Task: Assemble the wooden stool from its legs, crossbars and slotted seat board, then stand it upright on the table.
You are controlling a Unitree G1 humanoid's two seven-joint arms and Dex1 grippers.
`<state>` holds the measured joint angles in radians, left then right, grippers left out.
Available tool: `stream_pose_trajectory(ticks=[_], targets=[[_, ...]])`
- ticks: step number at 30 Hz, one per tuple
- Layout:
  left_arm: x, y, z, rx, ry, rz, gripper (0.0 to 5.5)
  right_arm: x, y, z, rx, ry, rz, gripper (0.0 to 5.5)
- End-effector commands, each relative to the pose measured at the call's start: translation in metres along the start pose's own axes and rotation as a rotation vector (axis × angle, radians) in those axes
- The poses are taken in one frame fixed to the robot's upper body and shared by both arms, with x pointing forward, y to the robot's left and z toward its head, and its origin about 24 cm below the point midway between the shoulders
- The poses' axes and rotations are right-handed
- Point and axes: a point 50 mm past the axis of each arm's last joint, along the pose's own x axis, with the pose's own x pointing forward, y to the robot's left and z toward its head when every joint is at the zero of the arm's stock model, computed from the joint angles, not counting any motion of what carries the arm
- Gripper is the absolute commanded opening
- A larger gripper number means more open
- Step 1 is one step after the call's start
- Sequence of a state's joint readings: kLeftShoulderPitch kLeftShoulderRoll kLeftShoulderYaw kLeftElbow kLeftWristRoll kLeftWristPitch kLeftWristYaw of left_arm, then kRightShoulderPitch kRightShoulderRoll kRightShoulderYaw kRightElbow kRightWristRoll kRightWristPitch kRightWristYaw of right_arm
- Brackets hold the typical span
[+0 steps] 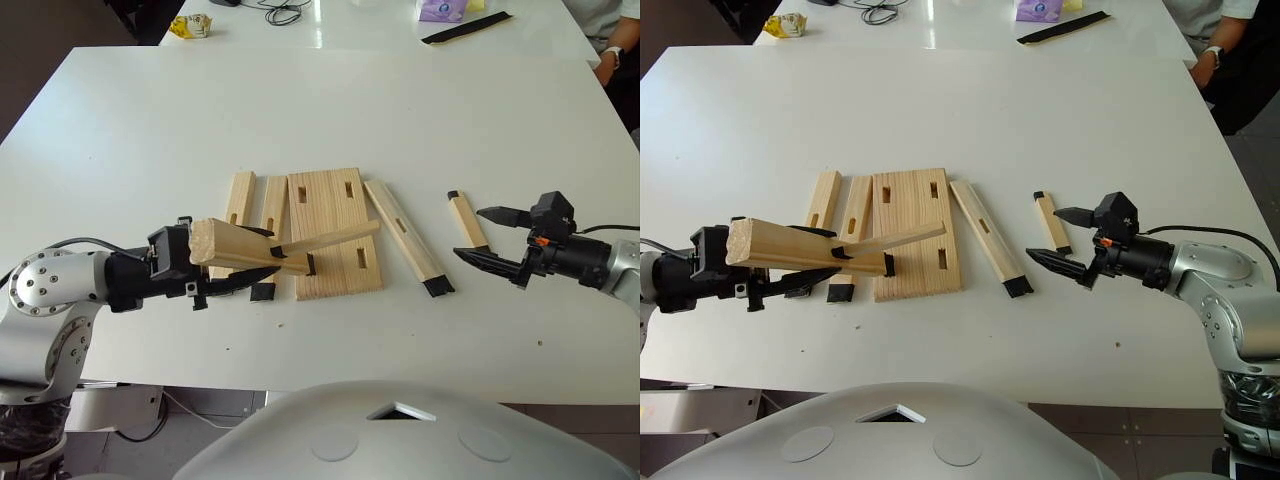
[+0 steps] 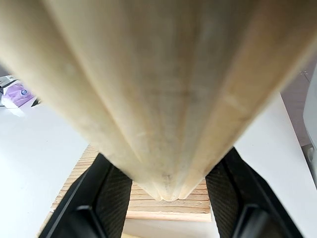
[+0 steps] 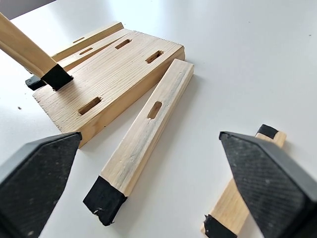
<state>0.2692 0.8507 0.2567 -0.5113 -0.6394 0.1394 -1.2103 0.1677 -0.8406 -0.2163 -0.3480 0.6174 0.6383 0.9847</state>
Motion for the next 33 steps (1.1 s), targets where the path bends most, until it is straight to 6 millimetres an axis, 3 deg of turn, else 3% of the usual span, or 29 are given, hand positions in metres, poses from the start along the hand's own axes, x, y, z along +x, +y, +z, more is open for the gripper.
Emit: stream_pose_trajectory(ticks=[1, 15, 28, 33], targets=[[0.003, 0.004, -0.004, -0.010, 0.057, -0.015, 2.06, 0.002, 0.001, 0.001, -0.001, 0.002, 0.003, 5.13], [-0.006, 0.015, -0.002, -0.073, 0.095, -0.038, 2.06, 0.004, 0.002, -0.002, 0.001, -0.001, -0.009, 5.13], [-0.010, 0.014, -0.004, -0.099, 0.149, -0.112, 2.06, 0.005, 0.002, -0.001, 0.002, -0.006, -0.017, 5.13], [-0.003, 0.009, -0.010, -0.101, 0.157, -0.128, 2.06, 0.007, 0.001, 0.000, -0.003, -0.007, -0.012, 5.13]])
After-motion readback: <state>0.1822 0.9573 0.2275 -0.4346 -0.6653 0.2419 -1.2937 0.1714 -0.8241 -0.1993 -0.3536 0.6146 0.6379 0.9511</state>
